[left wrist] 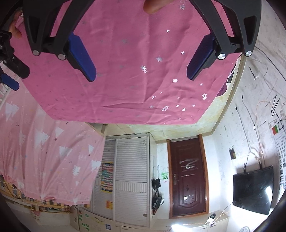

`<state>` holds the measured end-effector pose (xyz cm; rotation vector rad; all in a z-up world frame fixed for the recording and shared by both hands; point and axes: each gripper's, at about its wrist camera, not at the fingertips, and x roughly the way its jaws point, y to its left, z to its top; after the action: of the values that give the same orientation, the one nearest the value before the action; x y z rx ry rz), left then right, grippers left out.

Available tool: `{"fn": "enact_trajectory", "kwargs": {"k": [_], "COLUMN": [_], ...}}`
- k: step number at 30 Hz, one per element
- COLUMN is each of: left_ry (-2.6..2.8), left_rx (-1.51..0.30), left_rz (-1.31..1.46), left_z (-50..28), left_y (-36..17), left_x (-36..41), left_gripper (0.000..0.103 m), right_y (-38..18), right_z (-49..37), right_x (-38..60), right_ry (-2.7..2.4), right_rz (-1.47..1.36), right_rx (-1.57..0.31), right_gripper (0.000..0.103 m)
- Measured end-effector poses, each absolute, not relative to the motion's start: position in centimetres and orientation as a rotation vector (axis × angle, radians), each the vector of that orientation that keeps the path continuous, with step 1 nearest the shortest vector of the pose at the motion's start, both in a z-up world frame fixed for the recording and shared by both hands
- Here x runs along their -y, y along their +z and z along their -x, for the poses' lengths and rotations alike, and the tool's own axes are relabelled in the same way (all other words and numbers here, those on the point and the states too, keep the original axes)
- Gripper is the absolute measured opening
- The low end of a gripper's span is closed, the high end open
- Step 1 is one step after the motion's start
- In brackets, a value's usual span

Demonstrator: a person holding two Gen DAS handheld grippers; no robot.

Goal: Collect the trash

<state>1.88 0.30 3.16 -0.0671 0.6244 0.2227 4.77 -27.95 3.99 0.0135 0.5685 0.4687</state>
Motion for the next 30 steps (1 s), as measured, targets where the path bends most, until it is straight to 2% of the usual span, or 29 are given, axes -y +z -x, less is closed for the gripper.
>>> {"fn": "enact_trajectory", "kwargs": {"k": [30], "left_ry": [0.241], "left_rx": [-0.667], "left_rz": [0.108], "left_z": [-1.8], "left_y": [1.6], "left_x": [-1.6], "left_gripper": [0.095], "right_y": [3.8], "right_z": [-4.6], "right_x": [26.9], "right_ry": [0.472], "right_rz": [0.001], "right_rx": [-0.574], "right_gripper": [0.097]}}
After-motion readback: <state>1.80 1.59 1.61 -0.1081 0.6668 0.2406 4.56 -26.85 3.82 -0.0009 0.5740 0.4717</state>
